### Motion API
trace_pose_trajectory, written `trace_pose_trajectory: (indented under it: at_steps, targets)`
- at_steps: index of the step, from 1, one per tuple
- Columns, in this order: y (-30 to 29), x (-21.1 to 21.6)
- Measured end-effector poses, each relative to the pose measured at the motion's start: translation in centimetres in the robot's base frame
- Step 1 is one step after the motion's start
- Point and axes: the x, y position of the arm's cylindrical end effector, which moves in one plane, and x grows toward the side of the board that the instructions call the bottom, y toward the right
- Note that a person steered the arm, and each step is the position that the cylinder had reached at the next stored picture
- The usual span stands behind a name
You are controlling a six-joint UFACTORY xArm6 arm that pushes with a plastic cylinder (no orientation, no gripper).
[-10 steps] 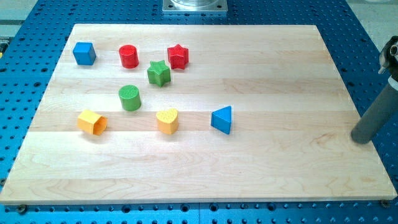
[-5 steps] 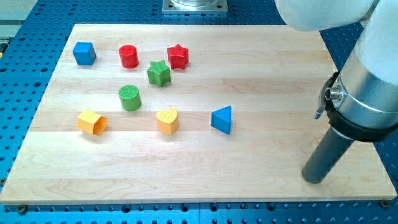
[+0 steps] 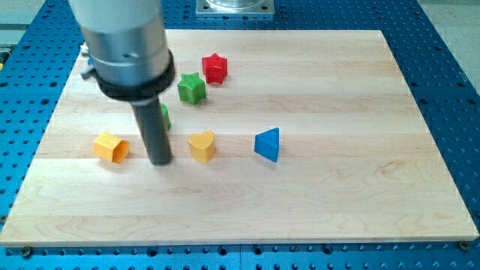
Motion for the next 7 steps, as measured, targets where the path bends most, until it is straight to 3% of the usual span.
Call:
trace_pose_trajectory:
  at_steps: [1, 2, 4, 7]
  targets:
    - [-4.6, -1.2]
    - [-7.1, 2.5]
    - [-8.3, 2.9]
    - [-7.1, -15.5]
